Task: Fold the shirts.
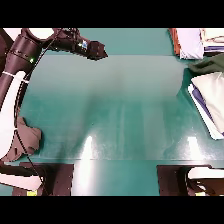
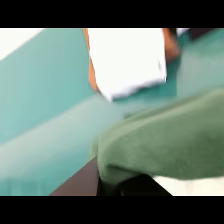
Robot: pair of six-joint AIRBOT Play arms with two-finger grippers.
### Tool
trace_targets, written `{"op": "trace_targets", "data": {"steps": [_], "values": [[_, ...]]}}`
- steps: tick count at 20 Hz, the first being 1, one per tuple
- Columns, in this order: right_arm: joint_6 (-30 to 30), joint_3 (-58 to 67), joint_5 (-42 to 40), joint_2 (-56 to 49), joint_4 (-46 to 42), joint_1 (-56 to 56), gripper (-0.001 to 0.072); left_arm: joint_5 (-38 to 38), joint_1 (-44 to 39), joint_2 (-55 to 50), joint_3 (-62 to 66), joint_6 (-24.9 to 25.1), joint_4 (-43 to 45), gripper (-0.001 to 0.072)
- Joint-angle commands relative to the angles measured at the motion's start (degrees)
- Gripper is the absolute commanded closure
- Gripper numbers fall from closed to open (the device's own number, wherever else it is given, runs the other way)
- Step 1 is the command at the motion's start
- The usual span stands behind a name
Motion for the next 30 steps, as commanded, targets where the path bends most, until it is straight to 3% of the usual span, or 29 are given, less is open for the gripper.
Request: {"op": "trace_targets", "data": {"steps": [1,6,13,23,24,26,27,30], "values": [[-0.7,7.2,0.9,0.0,0.0,-1.1,0.0697,-0.1,-0.2,0.0,0.0,0.0,0.0,0.0681],[-0.7,16.5,8.2,0.5,-0.4,-1.9,0.0697,-1.4,-0.2,0.0,0.0,0.0,0.2,0.0681],[-0.7,1.4,14.3,11.2,-0.9,-7.7,0.0697,-3.5,-0.2,0.0,0.0,0.1,0.4,0.0681],[0.4,-25.9,21.9,23.5,-27.3,-18.2,0.0689,-4.2,-0.2,0.0,0.0,1.5,0.8,0.0682],[0.4,-28.0,22.3,24.3,-29.0,-19.5,0.0618,-4.6,-0.2,0.0,0.0,1.5,1.1,0.0681],[2.0,-31.1,22.2,25.5,-31.3,-22.3,0.021,-4.9,-0.2,0.0,0.0,1.5,1.5,0.0681],[4.5,-31.5,22.4,25.4,-31.8,-23.8,0.0095,-4.9,-0.2,0.0,0.0,1.5,1.5,0.0681],[8.7,-30.0,21.8,25.4,-28.4,-25.3,0.0094,-4.9,-0.2,0.0,0.0,1.5,1.5,0.0681]]}}
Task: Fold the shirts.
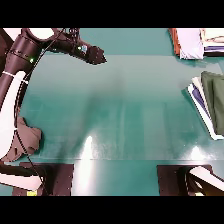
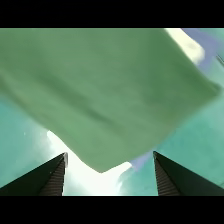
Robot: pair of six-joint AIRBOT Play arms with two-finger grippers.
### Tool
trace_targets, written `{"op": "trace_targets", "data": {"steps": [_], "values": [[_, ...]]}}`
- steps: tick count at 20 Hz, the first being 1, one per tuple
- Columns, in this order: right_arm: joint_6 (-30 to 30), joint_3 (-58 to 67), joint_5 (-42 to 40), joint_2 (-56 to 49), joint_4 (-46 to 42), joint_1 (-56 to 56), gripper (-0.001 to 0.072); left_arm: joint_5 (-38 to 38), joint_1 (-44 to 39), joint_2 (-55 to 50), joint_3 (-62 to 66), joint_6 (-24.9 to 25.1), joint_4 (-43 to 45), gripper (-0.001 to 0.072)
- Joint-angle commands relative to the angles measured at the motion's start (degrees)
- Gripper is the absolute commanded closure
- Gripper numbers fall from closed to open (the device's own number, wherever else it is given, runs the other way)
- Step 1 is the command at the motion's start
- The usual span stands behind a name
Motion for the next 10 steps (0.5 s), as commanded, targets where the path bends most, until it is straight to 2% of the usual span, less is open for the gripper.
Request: {"op": "trace_targets", "data": {"steps": [1,6,8,9,10], "values": [[3.8,0.2,-0.3,0.6,3.5,-1.4,0.0095,0.4,0.0,0.0,0.0,0.1,0.2,0.0681],[3.8,1.4,-0.7,0.6,16.4,11.1,0.0097,-0.2,0.0,0.0,0.0,0.0,0.0,0.0681],[3.8,1.4,-1.5,0.6,17.1,19.4,0.0098,1.2,0.0,0.0,0.0,0.0,0.0,0.0681],[3.8,1.4,-2.3,0.6,17.0,23.9,0.0128,2.1,0.0,0.0,0.0,0.0,0.0,0.0681],[3.8,1.4,-3.1,0.6,17.0,27.8,0.0214,2.9,0.0,0.0,0.0,0.0,0.0,0.0681]]}}
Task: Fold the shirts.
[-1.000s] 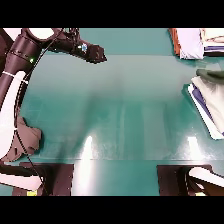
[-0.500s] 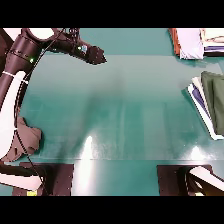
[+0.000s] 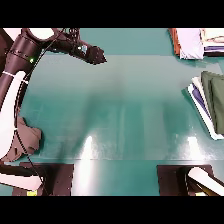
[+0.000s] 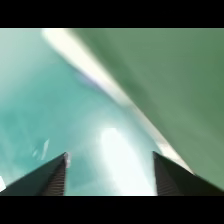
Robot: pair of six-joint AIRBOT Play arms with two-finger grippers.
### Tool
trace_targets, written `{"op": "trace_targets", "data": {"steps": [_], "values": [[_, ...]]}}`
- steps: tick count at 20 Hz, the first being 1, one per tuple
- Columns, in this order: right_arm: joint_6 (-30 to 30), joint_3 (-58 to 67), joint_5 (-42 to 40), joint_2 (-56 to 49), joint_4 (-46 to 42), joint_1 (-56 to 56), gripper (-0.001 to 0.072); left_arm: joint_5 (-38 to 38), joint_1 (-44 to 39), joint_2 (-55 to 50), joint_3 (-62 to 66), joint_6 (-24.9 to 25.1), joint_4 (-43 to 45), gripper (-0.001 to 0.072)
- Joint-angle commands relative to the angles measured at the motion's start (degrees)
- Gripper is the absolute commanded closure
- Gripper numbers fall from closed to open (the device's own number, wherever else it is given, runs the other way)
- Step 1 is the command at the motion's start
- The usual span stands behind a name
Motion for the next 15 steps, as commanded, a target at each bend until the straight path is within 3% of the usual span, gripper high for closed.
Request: {"op": "trace_targets", "data": {"steps": [1,3,4,8,15], "values": [[0.1,0.1,-2.5,0.0,2.7,14.0,0.0334,3.0,0.0,0.0,0.0,0.0,0.0,0.0681],[0.0,0.1,-4.1,0.0,2.7,20.7,0.0616,4.4,0.0,0.0,0.0,0.0,0.0,0.0681],[0.0,0.1,-4.6,0.0,2.7,23.3,0.0694,5.1,0.0,0.0,0.0,0.0,0.0,0.0681],[-0.4,0.1,-5.2,0.0,2.6,30.2,0.0694,7.8,0.0,0.0,0.0,0.0,0.0,0.0681],[-0.4,0.1,-4.1,0.0,2.7,31.0,0.0694,11.1,0.0,0.0,0.0,0.0,0.0,0.0681]]}}
